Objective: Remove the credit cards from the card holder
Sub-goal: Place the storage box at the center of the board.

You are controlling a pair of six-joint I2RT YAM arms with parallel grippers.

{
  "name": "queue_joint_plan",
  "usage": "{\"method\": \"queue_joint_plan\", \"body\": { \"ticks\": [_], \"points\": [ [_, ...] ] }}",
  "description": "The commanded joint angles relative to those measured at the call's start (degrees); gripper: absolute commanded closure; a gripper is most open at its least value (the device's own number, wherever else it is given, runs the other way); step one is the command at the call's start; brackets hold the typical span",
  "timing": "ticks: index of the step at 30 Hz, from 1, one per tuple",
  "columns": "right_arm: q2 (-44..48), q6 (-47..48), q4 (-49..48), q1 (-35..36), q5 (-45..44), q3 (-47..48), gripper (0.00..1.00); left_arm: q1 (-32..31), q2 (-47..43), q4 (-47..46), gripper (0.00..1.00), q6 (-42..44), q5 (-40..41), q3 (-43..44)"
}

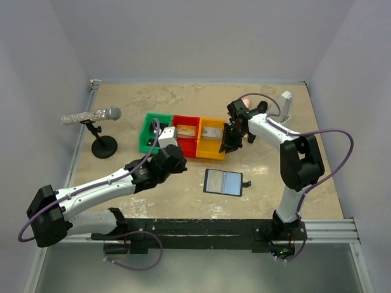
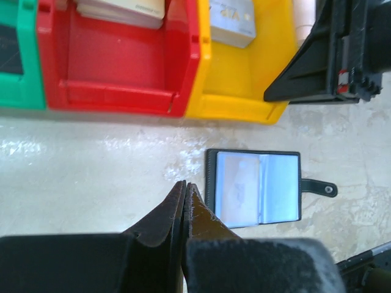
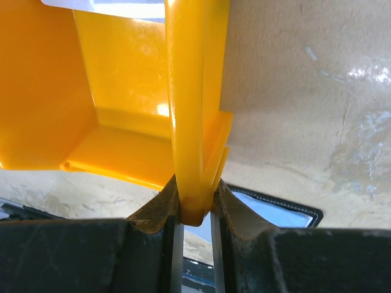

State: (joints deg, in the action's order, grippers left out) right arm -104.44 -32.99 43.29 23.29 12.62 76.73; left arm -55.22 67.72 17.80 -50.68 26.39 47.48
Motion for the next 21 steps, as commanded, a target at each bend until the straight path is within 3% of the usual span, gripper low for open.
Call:
{"method": "queue_joint_plan", "body": {
  "ticks": [1, 13, 21],
  "points": [
    [-1.9, -1.28, -2.86, -0.35, 3.46, 2.99, 1.0, -0.06, -3.74, 0.39, 1.0, -2.76, 2.44, -3.01],
    [-3.93, 2.32, -2.51, -0.96, 1.7, 3.34, 0.98, -0.06, -7.69, 2.24, 1.0, -3.99, 3.84, -6.53],
    [-1.73, 2.49, -2.33, -1.23, 1.62, 2.73, 0.64, -0.06, -8.4, 2.15, 1.0, -4.26, 3.14, -6.97]
  ]
}}
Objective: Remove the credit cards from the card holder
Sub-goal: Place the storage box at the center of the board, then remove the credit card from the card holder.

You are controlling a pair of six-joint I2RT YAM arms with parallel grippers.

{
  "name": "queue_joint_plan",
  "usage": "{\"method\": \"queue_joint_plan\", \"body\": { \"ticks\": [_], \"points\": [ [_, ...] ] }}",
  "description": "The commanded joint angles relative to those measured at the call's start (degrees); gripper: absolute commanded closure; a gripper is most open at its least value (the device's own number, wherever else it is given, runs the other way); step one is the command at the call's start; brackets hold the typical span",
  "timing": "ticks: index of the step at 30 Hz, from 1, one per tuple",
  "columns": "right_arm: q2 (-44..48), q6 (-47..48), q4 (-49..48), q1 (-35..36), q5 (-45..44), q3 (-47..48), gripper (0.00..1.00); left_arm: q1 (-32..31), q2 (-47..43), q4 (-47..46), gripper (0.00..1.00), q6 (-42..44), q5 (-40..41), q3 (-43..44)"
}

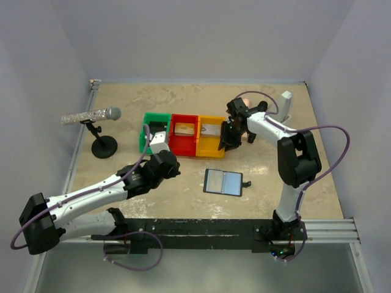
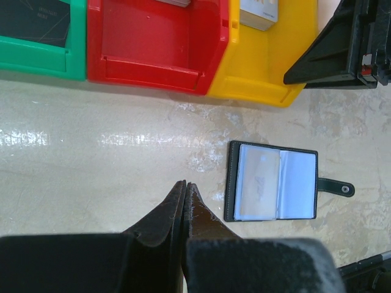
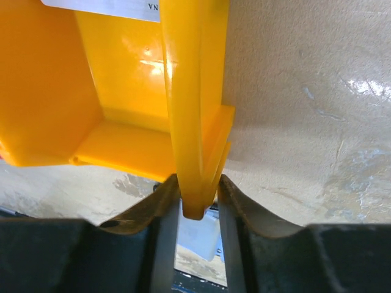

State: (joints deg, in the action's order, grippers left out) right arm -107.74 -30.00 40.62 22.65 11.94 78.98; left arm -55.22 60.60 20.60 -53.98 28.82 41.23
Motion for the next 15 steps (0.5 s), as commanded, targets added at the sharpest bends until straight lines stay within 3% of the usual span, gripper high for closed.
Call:
{"method": "queue_joint_plan", "body": {
  "ticks": [1, 7, 15],
  "points": [
    [2.01, -0.5, 0.25, -0.59, 2.21, 0.39, 0.61, -0.06, -1.36, -0.65, 1.0, -0.96, 0.54, -0.8],
    [6.04, -0.41, 1.04, -0.86, -0.25, -1.89, 0.47, -0.15, -2.85, -0.3, 0.97, -1.13, 0.54, -1.51],
    [28.43, 0.12, -2.2, 0.11, -10.8, -19.8, 0.45, -0.15, -2.86, -1.79, 0.96, -0.87, -1.48, -3.17]
  ]
}}
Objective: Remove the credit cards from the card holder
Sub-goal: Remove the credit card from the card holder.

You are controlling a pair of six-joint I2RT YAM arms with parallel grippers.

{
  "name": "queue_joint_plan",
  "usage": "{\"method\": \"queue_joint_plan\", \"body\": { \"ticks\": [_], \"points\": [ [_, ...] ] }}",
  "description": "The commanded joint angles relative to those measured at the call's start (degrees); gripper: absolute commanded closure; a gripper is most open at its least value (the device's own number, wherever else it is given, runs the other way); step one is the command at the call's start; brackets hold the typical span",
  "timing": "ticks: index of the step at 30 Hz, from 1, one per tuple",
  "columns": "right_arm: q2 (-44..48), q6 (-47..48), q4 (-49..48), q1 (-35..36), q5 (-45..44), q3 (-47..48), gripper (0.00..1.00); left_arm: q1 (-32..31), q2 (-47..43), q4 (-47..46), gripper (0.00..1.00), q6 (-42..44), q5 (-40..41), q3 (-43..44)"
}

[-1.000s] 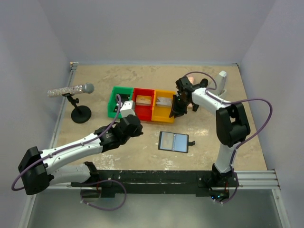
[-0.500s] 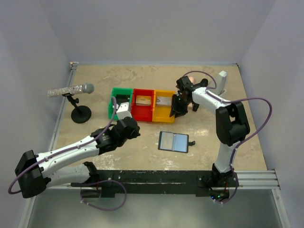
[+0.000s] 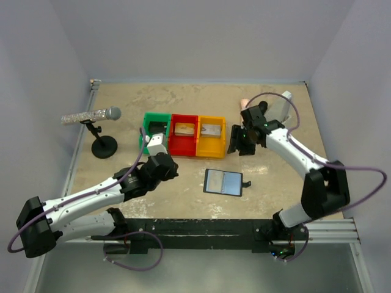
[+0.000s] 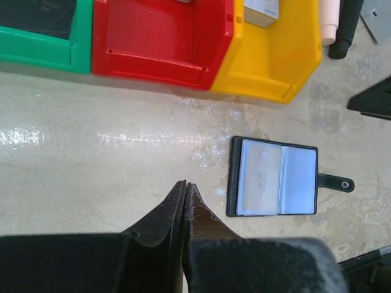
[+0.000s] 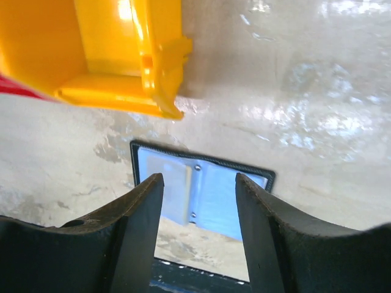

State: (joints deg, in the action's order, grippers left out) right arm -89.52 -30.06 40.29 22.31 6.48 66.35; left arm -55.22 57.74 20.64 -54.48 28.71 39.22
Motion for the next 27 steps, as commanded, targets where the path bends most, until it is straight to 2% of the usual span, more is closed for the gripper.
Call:
{"method": "queue_joint_plan", "body": {
  "ticks": [1, 5, 12, 27],
  "points": [
    [12.15, -1.04, -2.58, 0.46, -5.08, -9.89, 0.45, -0.15, 0.36, -2.27, 0.96, -0.45, -1.98, -1.34],
    [16.3, -3.24, -2.59, 0.46, -6.04, -18.34, 0.46, -0.76, 1.41, -4.82, 0.95, -0.72, -4.79, -2.04],
    [21.39, -8.07, -2.5, 0.46, -8.15, -26.0, 0.47, -3.92, 6.07, -8.51, 0.91, -2.03, -9.37, -3.19],
    [22.54, -10.81, -2.6, 0.55, -7.27, -28.03, 0.49, -4.63, 11.95, -11.85, 0.87, -0.19, -12.89, -0.99]
  ]
}}
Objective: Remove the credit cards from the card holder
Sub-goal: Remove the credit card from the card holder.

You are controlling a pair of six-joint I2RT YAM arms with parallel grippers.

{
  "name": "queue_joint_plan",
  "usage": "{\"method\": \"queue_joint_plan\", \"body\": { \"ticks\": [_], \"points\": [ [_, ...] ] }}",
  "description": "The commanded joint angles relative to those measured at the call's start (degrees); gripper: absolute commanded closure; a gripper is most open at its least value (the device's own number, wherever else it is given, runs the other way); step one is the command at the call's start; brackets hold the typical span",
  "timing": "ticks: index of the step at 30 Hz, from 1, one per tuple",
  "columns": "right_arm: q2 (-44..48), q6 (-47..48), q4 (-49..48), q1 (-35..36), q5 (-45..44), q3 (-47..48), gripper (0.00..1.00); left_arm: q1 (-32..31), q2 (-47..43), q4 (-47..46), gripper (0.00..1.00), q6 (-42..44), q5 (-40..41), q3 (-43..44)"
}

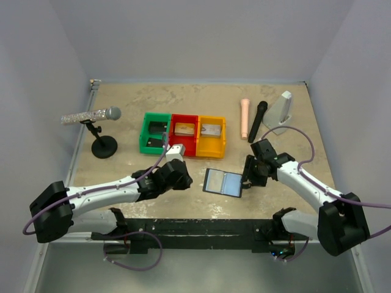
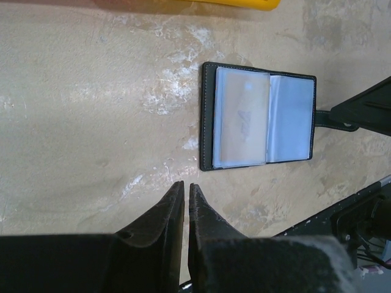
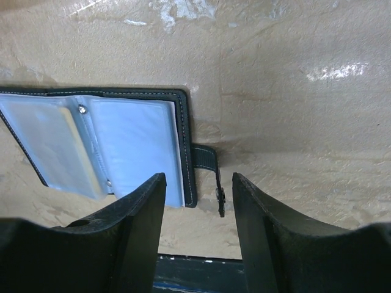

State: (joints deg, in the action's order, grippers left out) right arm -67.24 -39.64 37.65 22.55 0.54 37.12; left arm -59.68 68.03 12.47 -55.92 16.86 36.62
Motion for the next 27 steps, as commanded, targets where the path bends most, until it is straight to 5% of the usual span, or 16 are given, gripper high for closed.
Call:
{"method": "queue_joint_plan", "body": {
  "ticks": [1, 11, 15, 22, 27],
  "points": [
    [0.27, -1.06, 1.27, 0.31, -1.85, 1.81, 0.48, -0.17, 2.36, -3.59, 0.87, 1.6, -1.3, 2.31],
    [-2.28, 1.93, 4.45, 0.31, -0.62, 3.04, 0.52, -0.17, 5.88, -6.84, 0.86, 2.57, -3.68, 3.63],
    [-3.33, 2.46, 4.45, 0.31, 1.84, 3.48, 0.63, -0.09, 8.34, -9.91, 0.84, 4.76, -5.34, 4.6],
    [-3.69, 3.07, 5.24, 0.31, 2.19, 4.54, 1.0, 0.0, 14.32, -11.5, 0.75, 7.49, -13.25, 9.6],
    [-1.58, 2.29, 3.4, 0.39, 5.08, 3.4, 1.0, 0.09, 17.57, -8.87, 0.7, 10.83, -15.19, 13.65]
  ]
}}
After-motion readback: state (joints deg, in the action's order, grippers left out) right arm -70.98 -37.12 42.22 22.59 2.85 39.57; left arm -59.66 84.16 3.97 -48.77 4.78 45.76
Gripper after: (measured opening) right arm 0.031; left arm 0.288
